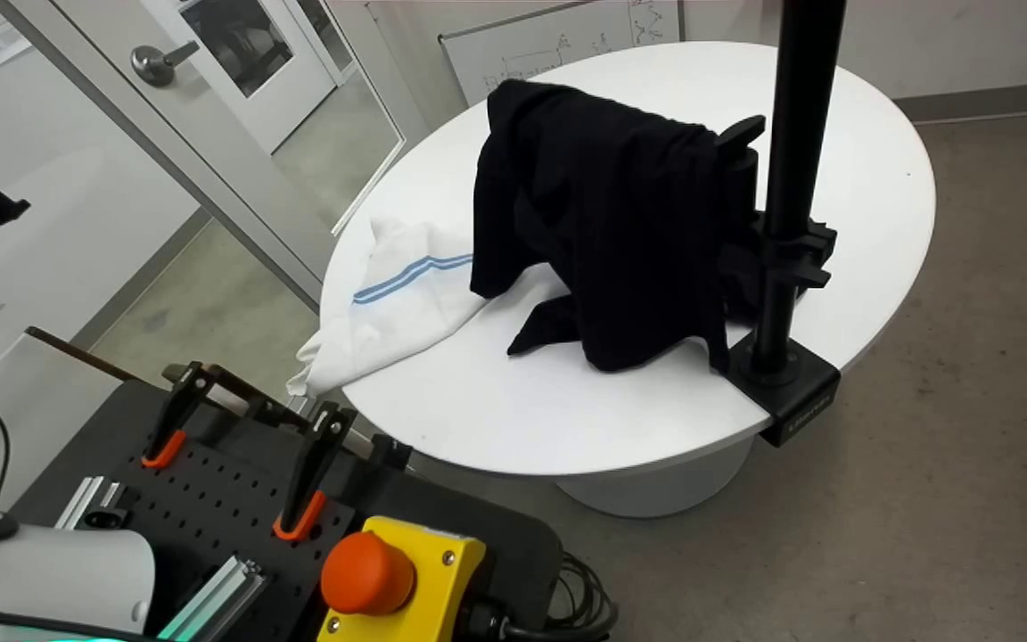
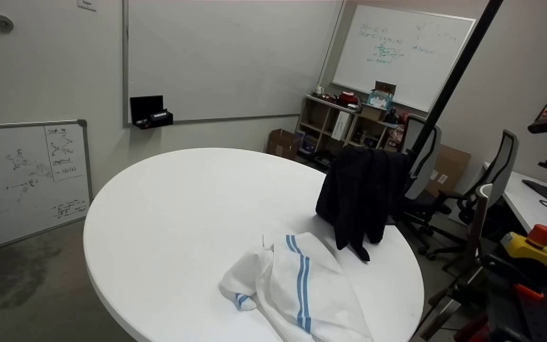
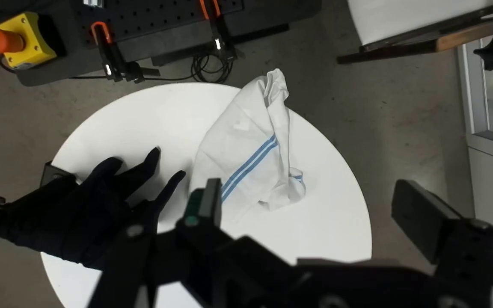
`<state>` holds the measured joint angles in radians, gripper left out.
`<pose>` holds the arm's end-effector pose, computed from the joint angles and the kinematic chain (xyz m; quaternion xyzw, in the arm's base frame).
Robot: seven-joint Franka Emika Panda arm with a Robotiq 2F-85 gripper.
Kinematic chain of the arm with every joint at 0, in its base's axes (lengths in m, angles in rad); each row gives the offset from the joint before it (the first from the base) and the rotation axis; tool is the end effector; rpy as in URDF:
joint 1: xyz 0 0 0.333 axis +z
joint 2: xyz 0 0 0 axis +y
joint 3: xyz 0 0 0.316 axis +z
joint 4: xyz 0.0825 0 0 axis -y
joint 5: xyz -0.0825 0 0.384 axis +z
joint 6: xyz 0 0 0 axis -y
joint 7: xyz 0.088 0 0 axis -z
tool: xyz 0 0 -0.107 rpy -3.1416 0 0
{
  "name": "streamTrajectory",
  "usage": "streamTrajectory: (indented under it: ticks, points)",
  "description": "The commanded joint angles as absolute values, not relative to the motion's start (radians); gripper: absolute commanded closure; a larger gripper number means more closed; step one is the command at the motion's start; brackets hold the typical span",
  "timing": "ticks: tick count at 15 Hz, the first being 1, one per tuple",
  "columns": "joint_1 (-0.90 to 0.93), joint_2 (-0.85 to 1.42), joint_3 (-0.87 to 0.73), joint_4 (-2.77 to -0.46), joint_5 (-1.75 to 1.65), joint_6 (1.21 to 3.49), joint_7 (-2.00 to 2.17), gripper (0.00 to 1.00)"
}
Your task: Take the black shirt off the stand and put it on the table
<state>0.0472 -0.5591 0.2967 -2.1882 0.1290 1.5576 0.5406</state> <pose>0.3432 0.1618 0.5799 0.9910 -0.1251 -0.0359 0.0306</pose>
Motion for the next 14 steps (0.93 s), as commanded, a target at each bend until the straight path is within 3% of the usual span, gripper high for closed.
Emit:
streamTrajectory:
  ticks: [1, 5, 14]
  points:
    - [0.02, -0.482, 0.228, -2.142, 0.129, 1.556, 0.504, 0.0]
    - [-0.023, -0.41, 0.141, -2.137, 0.088, 1.634, 0.418, 0.0]
    - [-0.118, -0.229, 0.065, -2.157, -0.199, 2.032, 0.461, 0.0]
